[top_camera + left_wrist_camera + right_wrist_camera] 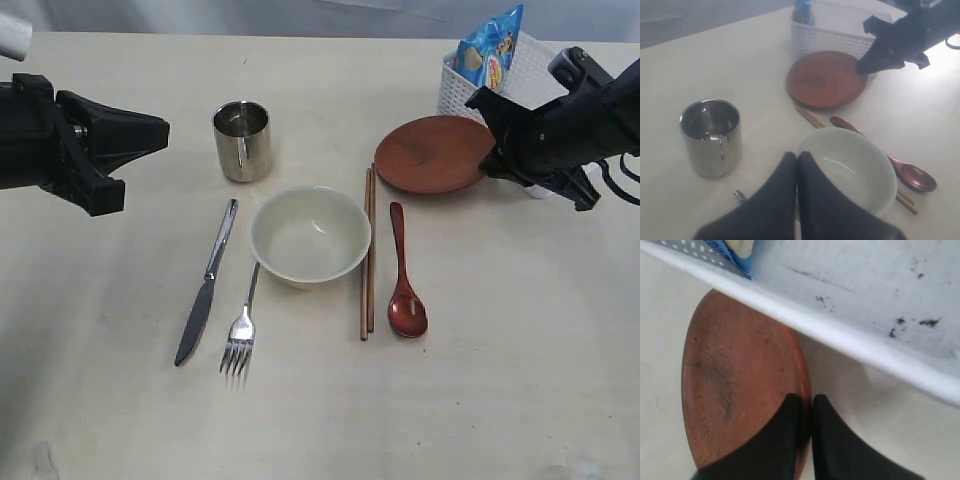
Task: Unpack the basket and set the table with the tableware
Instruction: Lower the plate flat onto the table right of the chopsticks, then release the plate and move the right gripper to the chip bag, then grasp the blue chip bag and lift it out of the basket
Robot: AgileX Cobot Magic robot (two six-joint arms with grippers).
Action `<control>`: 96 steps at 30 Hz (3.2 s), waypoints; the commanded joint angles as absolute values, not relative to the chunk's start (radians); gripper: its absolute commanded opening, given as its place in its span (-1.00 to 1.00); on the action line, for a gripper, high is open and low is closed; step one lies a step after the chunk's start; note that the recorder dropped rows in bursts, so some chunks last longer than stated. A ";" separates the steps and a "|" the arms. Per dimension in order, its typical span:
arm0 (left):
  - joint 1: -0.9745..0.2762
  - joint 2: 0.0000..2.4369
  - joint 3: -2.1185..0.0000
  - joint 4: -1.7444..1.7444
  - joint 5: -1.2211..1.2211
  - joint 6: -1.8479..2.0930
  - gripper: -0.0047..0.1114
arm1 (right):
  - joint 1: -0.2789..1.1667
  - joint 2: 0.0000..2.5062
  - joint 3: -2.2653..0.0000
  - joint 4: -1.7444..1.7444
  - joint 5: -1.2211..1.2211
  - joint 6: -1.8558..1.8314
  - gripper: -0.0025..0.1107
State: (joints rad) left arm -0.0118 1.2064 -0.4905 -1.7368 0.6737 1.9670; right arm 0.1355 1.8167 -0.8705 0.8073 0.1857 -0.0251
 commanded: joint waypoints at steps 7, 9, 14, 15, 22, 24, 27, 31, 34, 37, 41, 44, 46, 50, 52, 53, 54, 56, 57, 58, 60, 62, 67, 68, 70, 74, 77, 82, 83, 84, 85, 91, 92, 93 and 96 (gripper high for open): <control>-0.009 1.199 -0.485 -1.744 0.679 1.962 -0.92 | 0.130 1.815 -0.870 0.804 0.192 -0.034 -0.88; -0.009 1.199 -0.485 -1.744 0.679 1.962 -0.92 | 0.130 1.815 -0.870 0.804 0.194 -0.046 -0.65; -0.009 1.199 -0.485 -1.744 0.679 1.962 -0.92 | 0.130 1.815 -0.870 0.804 0.184 -0.046 -0.27; -0.009 1.199 -0.485 -1.744 0.679 1.962 -0.92 | 0.130 1.815 -0.870 0.804 0.179 -0.046 -0.28; -0.009 1.199 -0.485 -1.744 0.679 1.962 -0.92 | 0.130 1.805 -0.872 0.804 0.183 -0.046 -0.33; -0.009 1.199 -0.485 -1.744 0.679 1.962 -0.92 | 0.130 1.776 -0.872 0.804 0.199 -0.047 -0.33; -0.009 1.199 -0.485 -1.744 0.679 1.962 -0.92 | 0.130 1.709 -0.896 0.804 0.275 -0.079 -0.33; -0.009 1.199 -0.485 -1.744 0.679 1.962 -0.92 | 0.130 1.615 -0.973 0.804 0.366 -0.258 -0.33; -0.009 1.199 -0.485 -1.744 0.679 1.962 -0.92 | 0.130 1.568 -1.054 0.724 0.365 -0.301 -0.32; -0.009 1.199 -0.485 -1.744 0.675 1.962 -0.92 | 0.121 1.575 -1.143 0.619 0.357 -0.291 -0.07; -0.009 1.199 -0.485 -1.744 0.663 1.962 -0.92 | 0.085 1.654 -1.264 0.599 0.382 -0.286 0.26; -0.009 1.199 -0.485 -1.744 0.661 1.962 -0.92 | 0.071 1.733 -1.340 0.590 0.397 -0.286 0.24; -0.009 1.199 -0.485 -1.744 0.661 1.962 -0.92 | 0.071 1.795 -1.376 0.578 0.399 -0.279 0.24; -0.009 1.199 -0.485 -1.744 0.661 1.962 -0.92 | 0.071 1.909 -1.440 0.578 0.392 -0.200 0.24; -0.009 1.199 -0.485 -1.744 0.661 1.962 -0.92 | 0.071 1.959 -1.474 0.578 0.392 -0.180 0.24; -0.009 1.199 -0.485 -1.744 0.661 1.962 -0.92 | 0.071 1.985 -1.488 0.578 0.389 -0.165 0.24; -0.009 1.199 -0.485 -1.744 0.661 1.962 -0.92 | 0.071 2.009 -1.499 0.578 0.380 -0.155 0.24; -0.009 1.199 -0.485 -1.744 0.661 1.962 -0.92 | 0.071 2.047 -1.515 0.578 0.356 -0.127 0.24; -0.009 1.199 -0.485 -1.744 0.661 1.962 -0.92 | 0.071 2.066 -1.522 0.578 0.345 -0.103 0.24; -0.009 1.199 -0.485 -1.744 0.661 1.962 -0.92 | 0.071 2.083 -1.527 0.578 0.336 -0.091 0.24; -0.009 1.199 -0.485 -1.744 0.661 1.960 -0.92 | 0.071 2.113 -1.538 0.578 0.316 -0.085 0.24; -0.009 1.199 -0.485 -1.744 0.661 1.958 -0.92 | 0.071 2.132 -1.540 0.578 0.298 -0.085 0.24; -0.009 1.199 -0.485 -1.744 0.661 1.958 -0.92 | 0.071 2.158 -1.540 0.578 0.299 -0.082 -0.06; -0.009 1.199 -0.485 -1.744 0.661 1.958 -0.92 | 0.071 2.158 -1.540 0.578 0.306 -0.083 -0.15; -0.009 1.199 -0.485 -1.744 0.661 1.958 -0.92 | 0.071 2.158 -1.540 0.578 0.315 -0.083 -0.37; -0.009 1.199 -0.485 -1.744 0.661 1.958 -0.92 | 0.071 2.133 -1.540 0.582 0.349 -0.083 -0.90; -0.009 1.199 -0.485 -1.744 0.661 1.958 -0.92 | 0.071 2.094 -1.540 0.578 0.370 -0.083 -0.96; -0.009 1.199 -0.485 -1.744 0.661 1.958 -0.92 | 0.071 1.937 -1.540 0.562 0.481 -0.155 -0.96; -0.009 1.199 -0.485 -1.744 0.661 1.958 -0.92 | 0.073 1.903 -1.540 0.539 0.530 -0.188 -0.96; -0.009 1.199 -0.485 -1.744 0.661 1.958 -0.92 | 0.078 1.876 -1.540 0.518 0.590 -0.220 -0.96; -0.009 1.199 -0.485 -1.744 0.661 1.955 -0.92 | 0.090 1.848 -1.540 0.472 0.654 -0.243 -0.96; -0.009 1.199 -0.485 -1.744 0.661 1.955 -0.92 | 0.241 1.800 -1.540 0.110 0.823 -0.261 -0.96; -0.009 1.199 -0.485 -1.744 0.661 1.954 -0.92 | 0.279 1.800 -1.538 0.049 0.837 -0.261 -0.96; -0.009 1.199 -0.485 -1.744 0.661 1.954 -0.92 | 0.304 1.802 -1.535 0.014 0.847 -0.261 -0.96; -0.009 1.199 -0.485 -1.744 0.661 1.943 -0.92 | 0.392 1.802 -1.519 -0.078 0.856 -0.259 -0.96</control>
State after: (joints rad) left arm -0.0118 1.2064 -0.4905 -1.7368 0.6636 1.9594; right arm 0.3240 1.8076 -1.5311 0.0200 0.8381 -0.2516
